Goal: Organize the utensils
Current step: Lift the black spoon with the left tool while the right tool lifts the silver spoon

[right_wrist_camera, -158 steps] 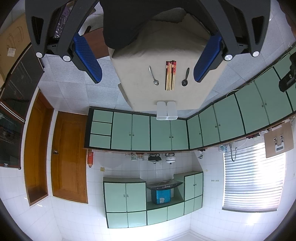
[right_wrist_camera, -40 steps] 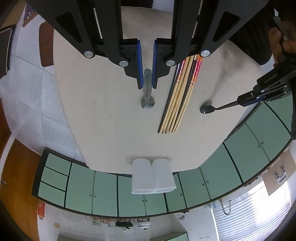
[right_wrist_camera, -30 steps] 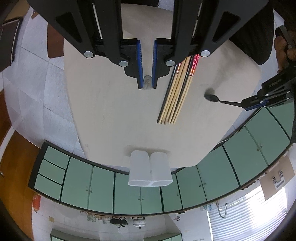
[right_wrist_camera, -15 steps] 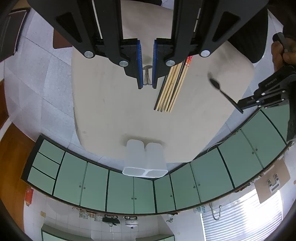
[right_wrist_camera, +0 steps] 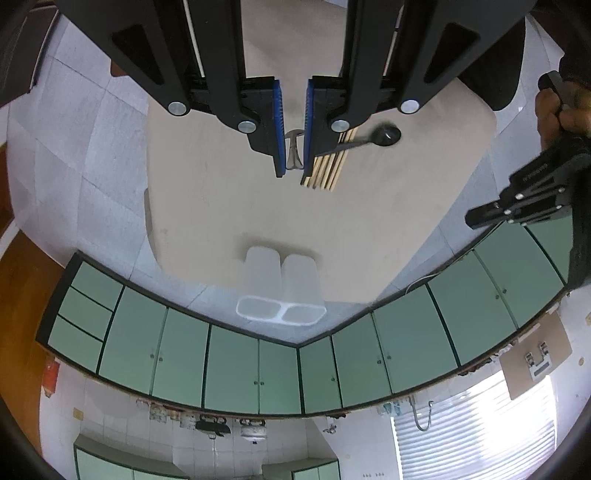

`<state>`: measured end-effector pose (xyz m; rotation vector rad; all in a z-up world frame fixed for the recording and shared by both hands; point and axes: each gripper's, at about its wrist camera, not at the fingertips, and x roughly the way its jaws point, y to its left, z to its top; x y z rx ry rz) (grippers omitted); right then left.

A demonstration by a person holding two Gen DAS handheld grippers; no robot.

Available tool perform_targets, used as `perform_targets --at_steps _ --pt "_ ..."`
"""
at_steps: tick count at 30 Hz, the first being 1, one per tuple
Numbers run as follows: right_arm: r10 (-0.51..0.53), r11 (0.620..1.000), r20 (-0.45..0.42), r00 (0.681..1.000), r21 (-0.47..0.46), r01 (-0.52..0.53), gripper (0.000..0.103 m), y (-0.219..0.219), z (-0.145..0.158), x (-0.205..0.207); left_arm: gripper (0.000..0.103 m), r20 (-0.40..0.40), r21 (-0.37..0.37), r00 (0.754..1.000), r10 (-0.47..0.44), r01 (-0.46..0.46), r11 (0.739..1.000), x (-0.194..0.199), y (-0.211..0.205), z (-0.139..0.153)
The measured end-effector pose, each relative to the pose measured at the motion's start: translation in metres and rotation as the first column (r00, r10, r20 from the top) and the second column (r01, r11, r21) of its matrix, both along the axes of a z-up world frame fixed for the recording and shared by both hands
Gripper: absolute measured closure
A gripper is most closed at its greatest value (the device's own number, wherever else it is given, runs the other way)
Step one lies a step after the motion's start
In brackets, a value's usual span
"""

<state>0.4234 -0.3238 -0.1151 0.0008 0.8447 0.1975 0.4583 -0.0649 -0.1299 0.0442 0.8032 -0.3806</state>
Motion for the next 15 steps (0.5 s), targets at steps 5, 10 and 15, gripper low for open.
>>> perform_targets --at_steps 5,10,15 --pt "-0.017 1.0 -0.003 1.0 0.022 0.017 0.094 -0.01 -0.005 -0.003 0.075 -0.072 0.004 0.996 -0.06 0.06 0.998 0.01 -0.017 -0.033" --pt "-0.039 0.999 -0.022 0.999 0.036 0.04 0.094 -0.024 -0.016 -0.004 0.059 -0.106 0.043 0.983 -0.147 0.152 0.987 0.018 -0.063 -0.073" --pt "-0.056 0.997 -0.037 0.998 0.049 0.058 0.094 -0.038 -0.028 -0.004 0.059 -0.125 0.109 0.973 -0.196 0.21 0.972 0.03 -0.103 -0.103"
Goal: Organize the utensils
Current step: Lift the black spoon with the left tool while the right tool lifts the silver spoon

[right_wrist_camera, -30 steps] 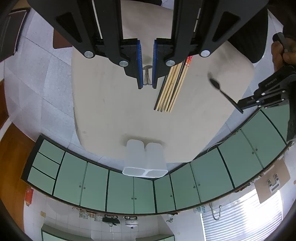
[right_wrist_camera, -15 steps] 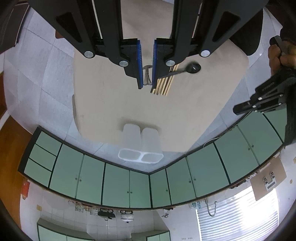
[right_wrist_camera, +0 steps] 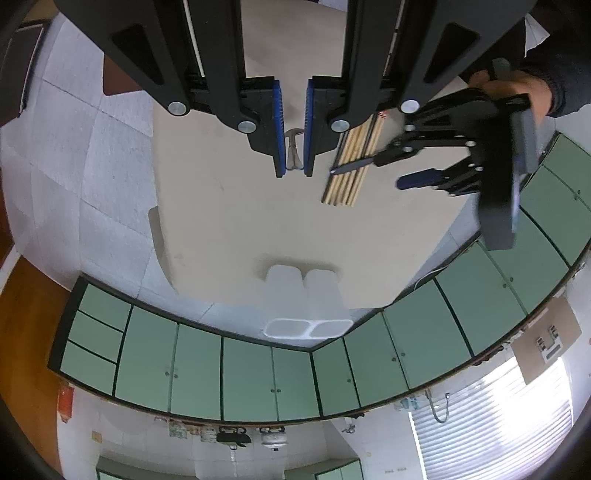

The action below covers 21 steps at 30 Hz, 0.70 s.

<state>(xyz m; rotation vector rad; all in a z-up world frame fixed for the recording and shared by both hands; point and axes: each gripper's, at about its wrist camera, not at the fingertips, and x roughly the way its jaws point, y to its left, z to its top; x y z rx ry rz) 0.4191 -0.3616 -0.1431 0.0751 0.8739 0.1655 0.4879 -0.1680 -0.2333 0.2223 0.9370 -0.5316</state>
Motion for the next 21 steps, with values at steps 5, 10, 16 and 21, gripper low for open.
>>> perform_targets --at_steps 5,10,16,21 --pt "-0.007 1.0 -0.008 1.0 0.01 0.007 0.094 -0.01 -0.01 0.002 0.063 -0.039 0.047 0.999 -0.02 0.022 0.999 0.016 -0.021 -0.03" --pt "-0.002 1.0 -0.01 1.0 0.019 0.003 0.094 -0.012 -0.016 0.003 0.065 -0.077 0.078 0.997 -0.024 0.03 0.997 0.03 -0.033 -0.052" --pt "-0.001 1.0 -0.019 1.0 0.028 0.002 0.094 -0.013 -0.022 0.006 0.083 -0.082 0.064 0.997 -0.005 0.01 0.998 0.041 -0.033 -0.055" --pt "0.001 1.0 -0.02 1.0 0.026 -0.001 0.094 -0.012 -0.023 0.005 0.092 -0.088 0.043 0.996 0.004 0.0 0.999 0.049 -0.029 -0.054"
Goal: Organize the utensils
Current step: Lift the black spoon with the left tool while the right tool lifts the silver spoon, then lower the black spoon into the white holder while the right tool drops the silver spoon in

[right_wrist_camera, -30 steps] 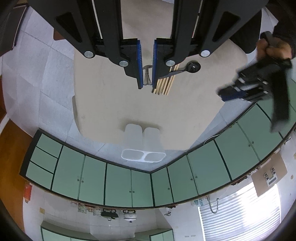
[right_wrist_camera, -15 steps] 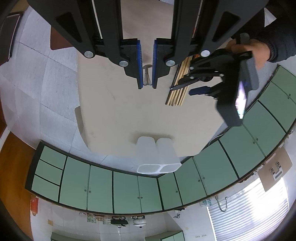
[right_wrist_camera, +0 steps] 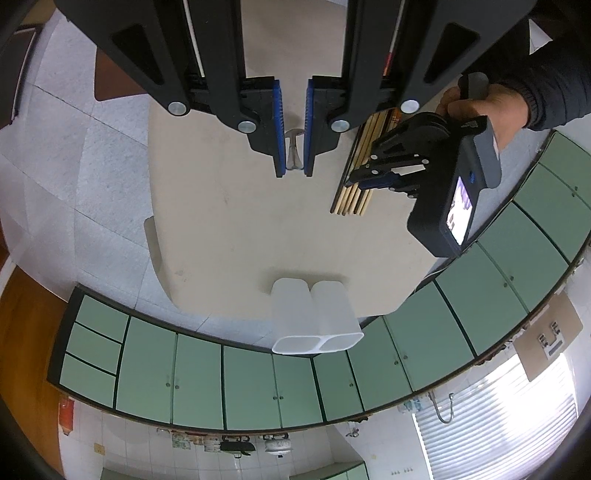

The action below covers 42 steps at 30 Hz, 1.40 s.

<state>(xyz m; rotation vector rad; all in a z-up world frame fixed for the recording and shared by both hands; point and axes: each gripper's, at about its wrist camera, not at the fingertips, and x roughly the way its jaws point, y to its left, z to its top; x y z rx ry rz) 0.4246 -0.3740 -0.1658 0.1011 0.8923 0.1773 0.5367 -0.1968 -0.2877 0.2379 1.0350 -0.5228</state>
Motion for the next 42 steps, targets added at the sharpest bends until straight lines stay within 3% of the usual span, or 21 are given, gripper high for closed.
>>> perform_targets --at_steps 2,4,11,20,24,31,33,42 --pt "0.001 1.0 -0.001 1.0 -0.002 -0.001 0.094 0.0 0.0 0.0 0.093 0.013 -0.01 1.0 0.009 -0.009 1.0 -0.001 0.003 0.004" --pt "0.003 1.0 -0.001 1.0 -0.004 -0.003 0.094 0.001 0.0 0.001 0.103 0.022 -0.034 1.0 0.017 -0.017 0.999 -0.002 0.014 0.01" --pt "0.013 1.0 0.005 1.0 -0.01 -0.013 0.094 0.009 0.003 0.002 0.103 0.03 -0.095 0.999 0.029 -0.026 0.995 -0.008 0.029 0.03" --pt "0.013 1.0 0.006 1.0 -0.001 -0.013 0.094 0.007 0.001 -0.002 0.098 -0.025 -0.014 0.998 -0.059 0.059 0.998 -0.007 0.01 0.005" --pt "0.006 1.0 -0.005 1.0 0.002 -0.006 0.094 0.002 -0.002 0.0 0.081 -0.013 0.003 0.998 -0.06 0.06 0.998 -0.011 0.007 0.004" --pt "0.002 1.0 -0.002 1.0 0.008 -0.002 0.094 0.001 -0.002 0.002 0.082 -0.015 0.02 0.997 -0.082 0.082 0.996 -0.011 0.003 0.0" --pt "-0.001 1.0 -0.003 1.0 0.011 0.001 0.094 0.001 -0.003 0.002 0.09 -0.016 0.025 0.996 -0.083 0.083 0.996 -0.01 0.003 0.0" --pt "-0.005 1.0 -0.002 1.0 0.013 0.006 0.094 0.002 -0.003 0.0 0.091 -0.007 0.009 0.998 -0.06 0.06 0.998 -0.009 0.01 0.006"
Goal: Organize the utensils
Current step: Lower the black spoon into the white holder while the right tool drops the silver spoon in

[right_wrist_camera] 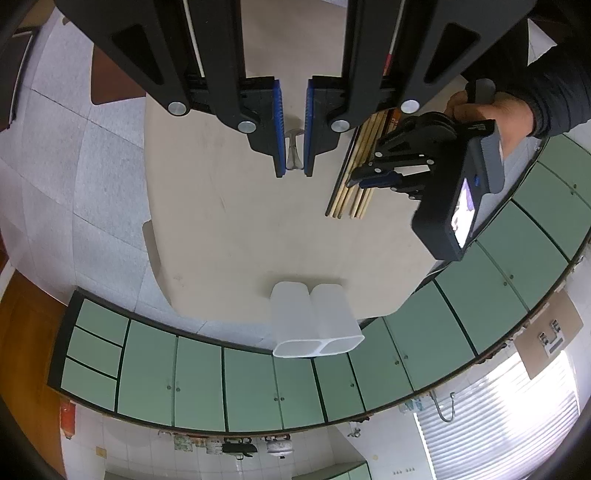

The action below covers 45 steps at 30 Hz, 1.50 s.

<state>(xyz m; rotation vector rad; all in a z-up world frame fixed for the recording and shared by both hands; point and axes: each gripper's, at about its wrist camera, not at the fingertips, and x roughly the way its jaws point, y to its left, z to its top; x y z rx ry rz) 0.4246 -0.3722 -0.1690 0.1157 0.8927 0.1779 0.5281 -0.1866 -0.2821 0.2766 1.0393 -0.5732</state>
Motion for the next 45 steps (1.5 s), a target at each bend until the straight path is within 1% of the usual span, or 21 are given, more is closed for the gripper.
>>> perform_targets --at_steps 4,8,16,17,18,19,24,29,31,34,38,40,45 --pt "0.002 1.0 0.005 1.0 0.0 -0.002 0.094 0.0 0.0 -0.003 0.091 0.02 -0.059 0.999 0.034 -0.033 0.998 -0.002 0.017 0.013" --pt "0.009 1.0 0.01 1.0 -0.004 -0.009 0.094 0.002 0.001 -0.005 0.092 0.035 -0.091 0.997 0.068 -0.064 0.994 -0.006 0.033 0.027" --pt "0.027 0.999 0.025 0.999 -0.025 -0.027 0.094 0.011 0.01 -0.004 0.092 0.099 -0.172 0.987 0.124 -0.106 0.979 -0.011 0.058 0.073" --pt "0.03 0.999 0.028 0.999 -0.028 -0.029 0.094 0.013 0.011 -0.004 0.093 0.108 -0.186 0.985 0.136 -0.114 0.976 -0.012 0.062 0.079" --pt "0.032 0.999 0.029 0.999 -0.03 -0.032 0.094 0.015 0.012 -0.003 0.099 0.116 -0.199 0.982 0.146 -0.121 0.973 -0.012 0.066 0.084" --pt "0.038 0.999 0.032 0.999 -0.034 -0.037 0.094 0.017 0.014 -0.004 0.101 0.123 -0.211 0.98 0.154 -0.126 0.969 -0.012 0.069 0.09" --pt "0.055 0.997 0.044 0.998 -0.052 -0.053 0.094 0.028 0.025 0.001 0.101 0.169 -0.237 0.97 0.173 -0.13 0.963 -0.017 0.075 0.109" --pt "0.064 0.996 0.055 0.996 -0.061 -0.06 0.094 0.035 0.032 0.004 0.101 0.175 -0.258 0.966 0.192 -0.143 0.956 -0.017 0.077 0.115" --pt "0.069 0.995 0.058 0.996 -0.069 -0.065 0.094 0.038 0.035 0.009 0.101 0.18 -0.275 0.963 0.2 -0.146 0.95 -0.014 0.08 0.124" --pt "0.08 0.994 0.071 0.994 -0.083 -0.074 0.094 0.04 0.047 0.022 0.101 0.211 -0.291 0.954 0.213 -0.147 0.946 -0.002 0.08 0.144" --pt "0.088 0.993 0.083 0.993 -0.084 -0.081 0.094 0.04 0.066 0.053 0.101 0.245 -0.312 0.942 0.231 -0.149 0.938 0.016 0.08 0.174" --pt "0.092 0.992 0.09 0.992 -0.09 -0.083 0.094 0.04 0.079 0.074 0.101 0.264 -0.319 0.936 0.233 -0.143 0.937 0.029 0.076 0.19" --pt "0.077 0.993 0.108 0.991 -0.099 -0.066 0.094 0.042 0.108 0.131 0.101 0.31 -0.312 0.919 0.244 -0.144 0.939 0.063 0.065 0.22"
